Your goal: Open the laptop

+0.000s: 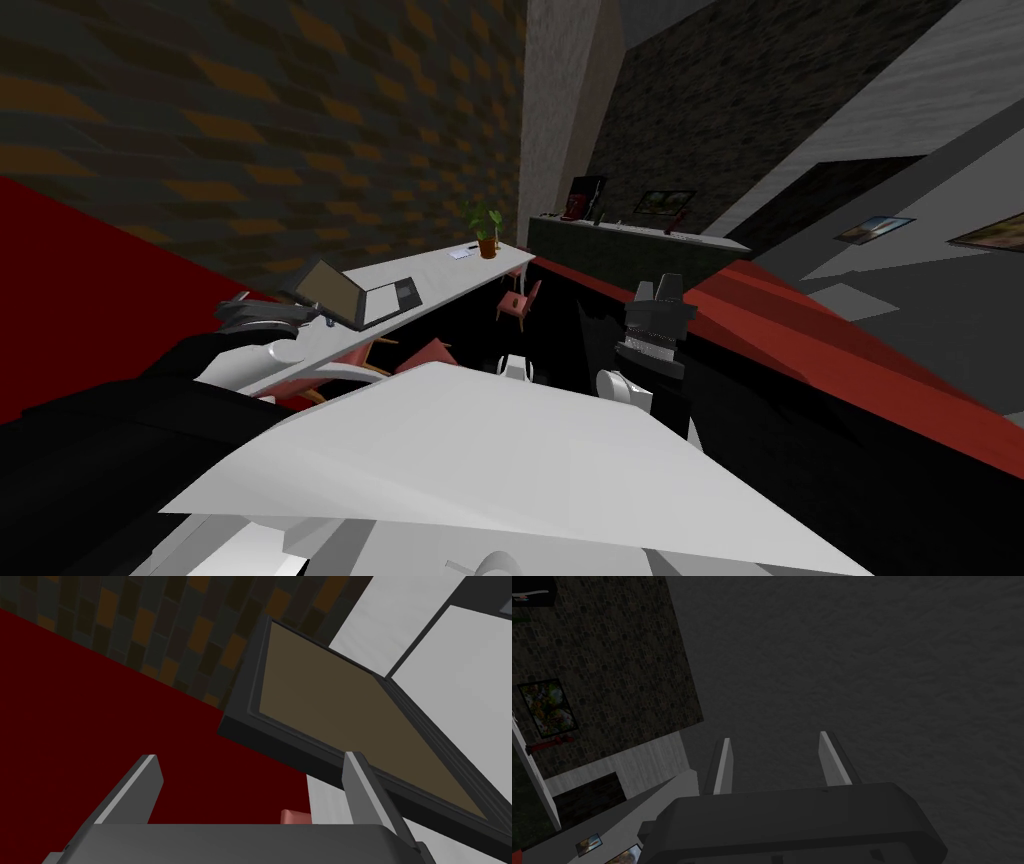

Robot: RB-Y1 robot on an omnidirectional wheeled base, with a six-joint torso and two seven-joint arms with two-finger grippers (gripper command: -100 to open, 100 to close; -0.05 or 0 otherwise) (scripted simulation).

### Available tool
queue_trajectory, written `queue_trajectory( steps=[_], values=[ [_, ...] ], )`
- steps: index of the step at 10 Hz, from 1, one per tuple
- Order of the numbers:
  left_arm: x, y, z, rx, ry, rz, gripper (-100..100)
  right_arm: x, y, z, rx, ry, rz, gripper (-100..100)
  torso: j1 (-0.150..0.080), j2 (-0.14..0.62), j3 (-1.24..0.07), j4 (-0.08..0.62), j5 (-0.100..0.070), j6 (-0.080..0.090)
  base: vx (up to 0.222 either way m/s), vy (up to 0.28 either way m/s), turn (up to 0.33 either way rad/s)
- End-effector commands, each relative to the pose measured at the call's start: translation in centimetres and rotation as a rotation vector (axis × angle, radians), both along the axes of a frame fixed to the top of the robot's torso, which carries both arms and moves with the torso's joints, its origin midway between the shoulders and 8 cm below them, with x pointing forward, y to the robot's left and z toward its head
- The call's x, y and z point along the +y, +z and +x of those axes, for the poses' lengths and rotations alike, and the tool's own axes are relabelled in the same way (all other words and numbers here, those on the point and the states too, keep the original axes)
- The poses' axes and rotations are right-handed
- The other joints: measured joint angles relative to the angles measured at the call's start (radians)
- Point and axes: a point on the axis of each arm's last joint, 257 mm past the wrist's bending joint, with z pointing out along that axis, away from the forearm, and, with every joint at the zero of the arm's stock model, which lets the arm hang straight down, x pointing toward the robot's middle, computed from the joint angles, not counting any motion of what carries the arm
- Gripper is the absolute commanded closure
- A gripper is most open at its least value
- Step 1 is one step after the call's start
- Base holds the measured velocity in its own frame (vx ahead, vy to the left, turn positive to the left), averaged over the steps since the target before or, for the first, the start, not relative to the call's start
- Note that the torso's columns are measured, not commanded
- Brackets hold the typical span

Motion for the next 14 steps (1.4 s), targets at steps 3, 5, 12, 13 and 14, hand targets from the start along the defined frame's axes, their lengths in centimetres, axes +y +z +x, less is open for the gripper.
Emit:
queue_trajectory(
  steps=[3,5,12,13,14],
  values=[
    [-0.8,0.0,0.0,0.009,-0.031,-0.032,-100,0.0,0.0,0.0,0.0,0.0,0.0,0,-0.001,0.002,0.001,0.001,0.0,0.0,0.079,0.051,0.07],
    [-1.7,0.2,0.4,0.009,-0.051,-0.028,-100,0.0,0.0,0.0,0.0,0.0,0.0,0,0.001,-0.002,-0.001,-0.001,0.001,0.001,0.107,0.067,0.138],
    [-8.0,0.5,2.4,0.008,-0.183,-0.033,-100,0.0,0.0,0.0,0.0,0.0,0.0,0,0.001,0.001,0.001,0.0,0.0,0.0,0.122,0.067,0.184],
    [-7.4,0.3,2.0,0.01,-0.17,-0.034,-100,0.0,0.0,0.0,0.0,0.0,0.0,0,-0.001,0.002,0.001,0.001,0.0,0.0,0.021,-0.018,0.033],
    [-6.1,0.4,1.9,0.01,-0.145,-0.03,100,0.0,0.0,0.0,0.0,0.0,0.0,0,-0.003,0.004,0.003,0.001,-0.001,0.001,-0.047,-0.017,-0.229]
  ],
)
